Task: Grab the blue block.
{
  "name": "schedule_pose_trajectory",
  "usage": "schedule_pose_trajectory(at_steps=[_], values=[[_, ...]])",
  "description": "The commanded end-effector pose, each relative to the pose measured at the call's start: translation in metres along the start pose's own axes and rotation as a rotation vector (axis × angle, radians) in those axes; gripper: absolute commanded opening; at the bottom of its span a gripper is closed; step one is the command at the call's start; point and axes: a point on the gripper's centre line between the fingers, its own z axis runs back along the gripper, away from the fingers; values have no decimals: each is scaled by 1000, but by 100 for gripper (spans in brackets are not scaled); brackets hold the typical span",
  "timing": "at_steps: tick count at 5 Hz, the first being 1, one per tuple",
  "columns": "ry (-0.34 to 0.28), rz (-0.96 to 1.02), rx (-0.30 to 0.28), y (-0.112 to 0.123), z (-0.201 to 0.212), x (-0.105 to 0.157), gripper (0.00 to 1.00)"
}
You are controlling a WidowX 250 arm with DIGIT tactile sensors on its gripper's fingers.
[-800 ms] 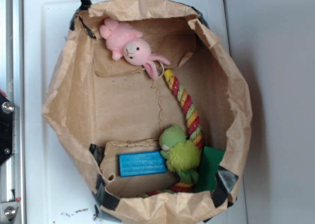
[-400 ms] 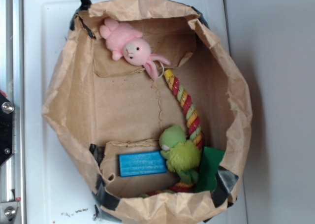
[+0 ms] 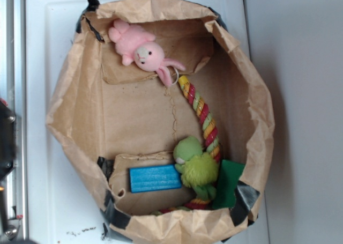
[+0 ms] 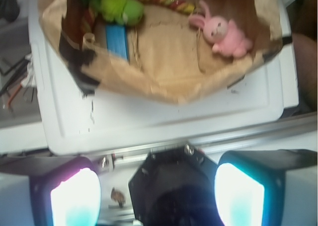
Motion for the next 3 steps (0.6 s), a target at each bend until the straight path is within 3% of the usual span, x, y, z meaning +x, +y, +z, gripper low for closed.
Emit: schedule_pose_trajectory(at_steps=[1,2,3], values=[[-86,10,-36,1,-11,41,100],[-79,39,-46,16,-31,62,100],[-78,71,-17,28,-45,76,100]])
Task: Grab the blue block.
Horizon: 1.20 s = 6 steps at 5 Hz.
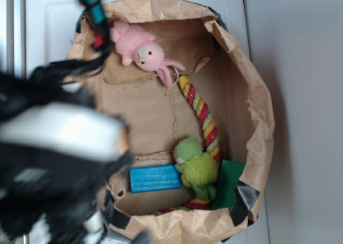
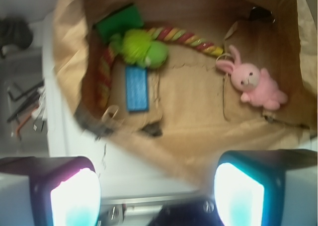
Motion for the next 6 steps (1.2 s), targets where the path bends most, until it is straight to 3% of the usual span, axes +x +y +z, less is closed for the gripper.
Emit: schedule_pose_trajectory(at_steps=[1,3,4,6], values=[[-23,75,61,27,-23,28,100],[-79,70,65,15,-67,30,100],[-84,51,73,5,-81,10,100],[-100,65,92,-5,-86,3,100]])
